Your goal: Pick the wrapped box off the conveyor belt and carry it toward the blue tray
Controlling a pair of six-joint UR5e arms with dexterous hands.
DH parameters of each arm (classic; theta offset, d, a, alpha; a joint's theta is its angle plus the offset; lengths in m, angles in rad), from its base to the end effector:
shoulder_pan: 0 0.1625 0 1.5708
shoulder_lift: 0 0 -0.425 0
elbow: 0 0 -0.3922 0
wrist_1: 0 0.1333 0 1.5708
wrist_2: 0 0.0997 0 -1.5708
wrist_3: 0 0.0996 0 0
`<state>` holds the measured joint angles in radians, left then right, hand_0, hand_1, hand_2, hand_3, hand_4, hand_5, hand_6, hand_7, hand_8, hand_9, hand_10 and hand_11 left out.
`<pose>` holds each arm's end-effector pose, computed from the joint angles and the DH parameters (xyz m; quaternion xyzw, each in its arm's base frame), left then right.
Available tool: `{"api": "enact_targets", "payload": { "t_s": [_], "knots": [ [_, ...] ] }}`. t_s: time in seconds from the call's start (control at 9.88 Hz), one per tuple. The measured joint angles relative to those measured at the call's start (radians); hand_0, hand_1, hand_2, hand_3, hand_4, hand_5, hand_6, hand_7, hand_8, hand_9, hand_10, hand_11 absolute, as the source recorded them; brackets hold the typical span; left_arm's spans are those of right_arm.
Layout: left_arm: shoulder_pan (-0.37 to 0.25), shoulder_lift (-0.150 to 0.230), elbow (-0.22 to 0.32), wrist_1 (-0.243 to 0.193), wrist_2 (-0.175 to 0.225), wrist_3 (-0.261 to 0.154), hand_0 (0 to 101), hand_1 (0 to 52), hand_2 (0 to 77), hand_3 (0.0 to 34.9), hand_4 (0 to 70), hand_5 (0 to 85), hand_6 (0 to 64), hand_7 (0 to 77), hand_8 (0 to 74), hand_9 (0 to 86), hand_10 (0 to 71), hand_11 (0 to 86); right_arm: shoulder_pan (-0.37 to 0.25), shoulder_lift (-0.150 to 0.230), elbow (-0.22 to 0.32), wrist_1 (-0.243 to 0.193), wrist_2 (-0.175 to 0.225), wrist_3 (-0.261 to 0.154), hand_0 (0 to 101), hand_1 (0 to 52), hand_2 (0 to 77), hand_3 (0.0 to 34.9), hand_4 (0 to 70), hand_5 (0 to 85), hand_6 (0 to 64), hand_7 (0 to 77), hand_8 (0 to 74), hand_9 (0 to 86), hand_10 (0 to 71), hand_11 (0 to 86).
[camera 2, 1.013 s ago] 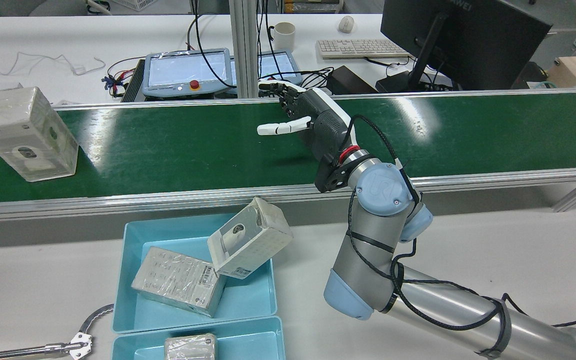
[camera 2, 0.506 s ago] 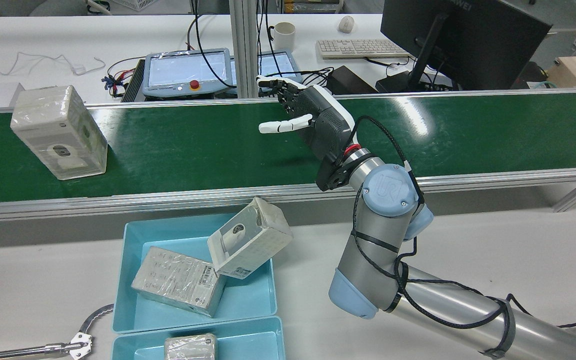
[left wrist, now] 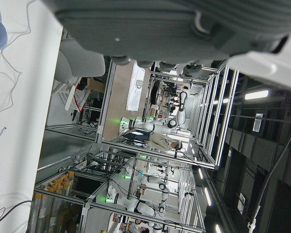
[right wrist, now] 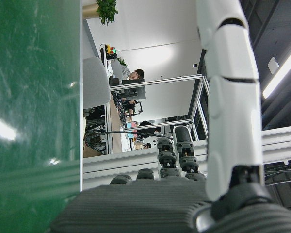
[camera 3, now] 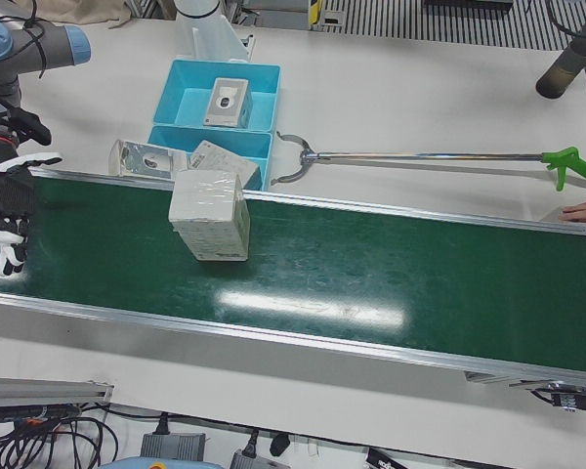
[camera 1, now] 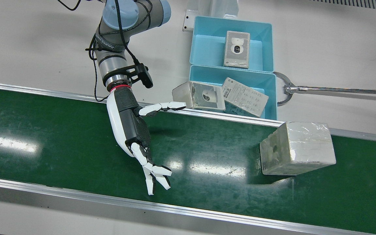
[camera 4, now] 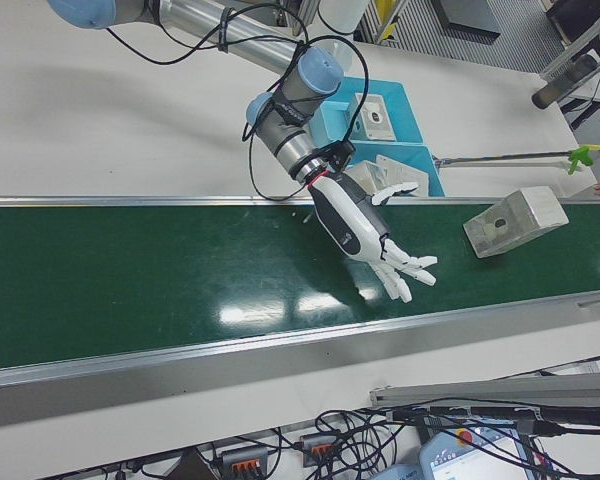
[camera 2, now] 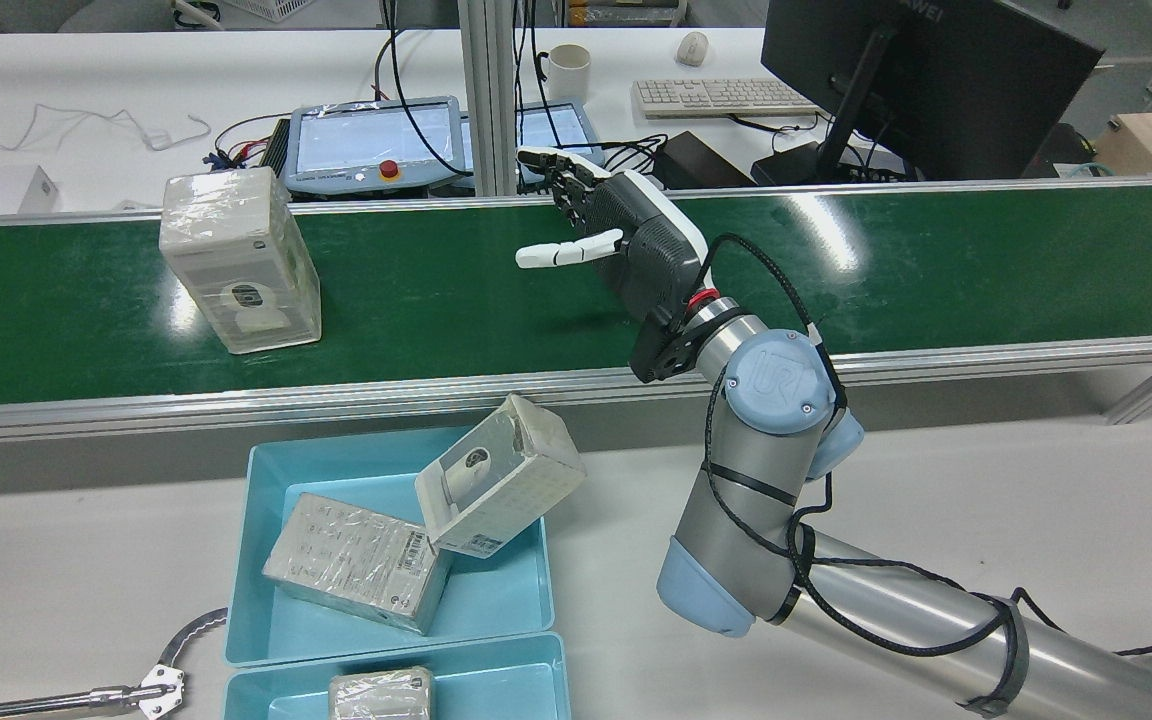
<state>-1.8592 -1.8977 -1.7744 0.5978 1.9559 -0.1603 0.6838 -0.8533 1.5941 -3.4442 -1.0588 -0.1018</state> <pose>-0.2512 -0.5098 0.4722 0.0966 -0.6779 0.7281 0.0321 -0.4197 -0.5769 0.2715 -0.1868 -0.8063 0.5583 0.0582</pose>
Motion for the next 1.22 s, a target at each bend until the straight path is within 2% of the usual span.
{"api": "enact_targets", "payload": {
  "t_s": [0.1, 0.2, 0.3, 0.51, 0.61, 0.71, 0.91, 1.22],
  "knots": [
    [0.0, 0.0, 0.0, 0.0, 0.0, 0.0, 0, 0.0, 0.5, 0.0, 0.0, 1.1, 0.5, 0.0, 0.5, 0.5, 0.5, 0.5, -0.001, 0.0, 0.0, -0.001, 0.0, 0.0, 49, 16.9, 13.1, 0.0, 7.1, 23.5, 4.4, 4.4, 0.0, 1.6, 0.0, 0.5],
    [0.0, 0.0, 0.0, 0.0, 0.0, 0.0, 0, 0.0, 0.5, 0.0, 0.0, 1.1, 0.5, 0.5, 0.5, 0.5, 0.5, 0.5, -0.001, 0.0, 0.0, -0.001, 0.0, -0.001, 49, 16.9, 12.5, 0.0, 6.5, 26.2, 4.4, 4.4, 0.0, 1.6, 0.0, 1.1],
    [0.0, 0.0, 0.0, 0.0, 0.0, 0.0, 0, 0.0, 0.5, 0.0, 0.0, 1.1, 0.5, 0.5, 0.5, 0.5, 0.5, 0.5, -0.003, 0.002, 0.0, -0.001, 0.0, -0.001, 49, 16.9, 12.5, 0.0, 6.5, 26.2, 4.4, 4.4, 0.0, 1.6, 0.0, 1.1],
    [0.0, 0.0, 0.0, 0.0, 0.0, 0.0, 0, 0.0, 0.5, 0.0, 0.0, 1.1, 0.5, 0.0, 0.5, 0.0, 0.5, 0.5, -0.006, 0.005, -0.001, -0.006, -0.003, -0.003, 49, 16.9, 13.6, 0.0, 10.9, 28.4, 5.5, 6.5, 0.0, 2.7, 0.0, 0.5],
    [0.0, 0.0, 0.0, 0.0, 0.0, 0.0, 0, 0.0, 0.5, 0.0, 0.0, 1.1, 0.5, 0.0, 0.5, 0.0, 0.5, 0.5, -0.008, 0.009, -0.001, -0.015, -0.005, -0.004, 49, 16.9, 13.6, 0.0, 10.9, 28.4, 5.5, 6.5, 0.0, 2.7, 0.0, 0.5],
    [0.0, 0.0, 0.0, 0.0, 0.0, 0.0, 0, 0.0, 0.5, 0.0, 0.0, 1.1, 0.5, 0.5, 0.5, 0.0, 0.5, 0.5, -0.009, 0.018, -0.001, -0.039, -0.009, -0.005, 50, 19.1, 14.7, 0.0, 13.6, 28.9, 6.0, 8.2, 1.1, 2.7, 0.0, 1.1],
    [0.0, 0.0, 0.0, 0.0, 0.0, 0.0, 0, 0.0, 0.5, 0.0, 0.0, 1.1, 0.5, 0.5, 0.5, 0.5, 0.5, 0.5, -0.01, 0.031, 0.0, -0.067, -0.012, -0.005, 50, 17.5, 15.3, 0.0, 11.5, 27.8, 6.0, 7.1, 0.0, 2.7, 0.0, 0.5],
    [0.0, 0.0, 0.0, 0.0, 0.0, 0.0, 0, 0.0, 0.5, 0.0, 0.0, 1.1, 0.5, 0.0, 0.5, 0.0, 0.5, 0.5, -0.016, 0.039, -0.003, -0.076, -0.012, -0.009, 50, 17.5, 14.2, 0.0, 10.9, 27.3, 5.5, 7.1, 0.0, 2.7, 0.0, 0.5]
  ]
}}
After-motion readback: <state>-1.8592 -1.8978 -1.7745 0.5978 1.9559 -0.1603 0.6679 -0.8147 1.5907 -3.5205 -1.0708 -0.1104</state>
